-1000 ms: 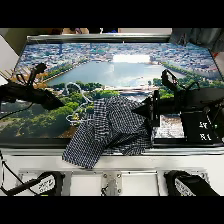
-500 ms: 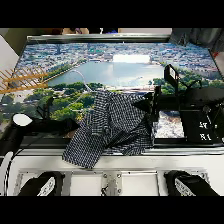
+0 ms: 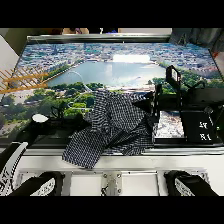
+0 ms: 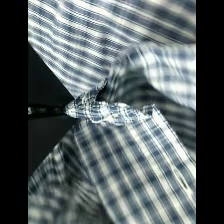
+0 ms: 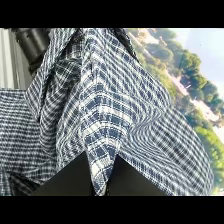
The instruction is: Fold the clothes and pants, and hang the long-sleeved shirts on hangers.
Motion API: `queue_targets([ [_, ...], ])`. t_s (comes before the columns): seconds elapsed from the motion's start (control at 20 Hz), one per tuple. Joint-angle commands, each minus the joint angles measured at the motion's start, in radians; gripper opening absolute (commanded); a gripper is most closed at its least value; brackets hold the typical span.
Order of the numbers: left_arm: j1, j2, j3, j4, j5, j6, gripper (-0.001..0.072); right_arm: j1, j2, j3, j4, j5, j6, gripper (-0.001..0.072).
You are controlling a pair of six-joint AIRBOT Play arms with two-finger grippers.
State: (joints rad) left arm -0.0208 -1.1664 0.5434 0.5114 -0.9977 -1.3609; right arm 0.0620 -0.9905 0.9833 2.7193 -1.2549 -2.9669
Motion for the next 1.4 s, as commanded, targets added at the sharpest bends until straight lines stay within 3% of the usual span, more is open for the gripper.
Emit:
queue_targets([
  [0.0,0.093,0.049,0.093,0.088,-0.04,-0.02,0.0017,0.0,0.041,0.002,0.0,0.011,-0.002,0.0017],
  [0.1,0.197,0.078,0.197,0.274,-0.126,-0.087,0.0017,0.0,0.126,0.001,0.001,0.047,0.019,0.0015],
  [0.45,0.238,-0.097,0.454,0.284,-0.201,-0.076,0.0018,0.0,0.241,0.001,-0.057,0.047,0.182,0.0014],
  [0.65,0.247,-0.155,0.712,0.287,-0.281,-0.078,0.0017,0.0,0.242,0.001,-0.057,-0.026,0.215,0.0014],
  [0.85,0.245,-0.201,0.91,0.416,-0.361,-0.138,0.0017,0.0,0.242,0.001,-0.057,-0.142,0.246,0.0014],
  [1.0,0.241,-0.235,1.033,0.421,-0.439,-0.14,0.0017,0.0,0.241,0.001,-0.057,-0.182,0.27,0.0014],
  [1.35,0.127,-0.319,1.314,0.44,-0.572,-0.14,0.0017,0.005,0.234,0.004,0.047,-0.238,0.271,0.0013],
])
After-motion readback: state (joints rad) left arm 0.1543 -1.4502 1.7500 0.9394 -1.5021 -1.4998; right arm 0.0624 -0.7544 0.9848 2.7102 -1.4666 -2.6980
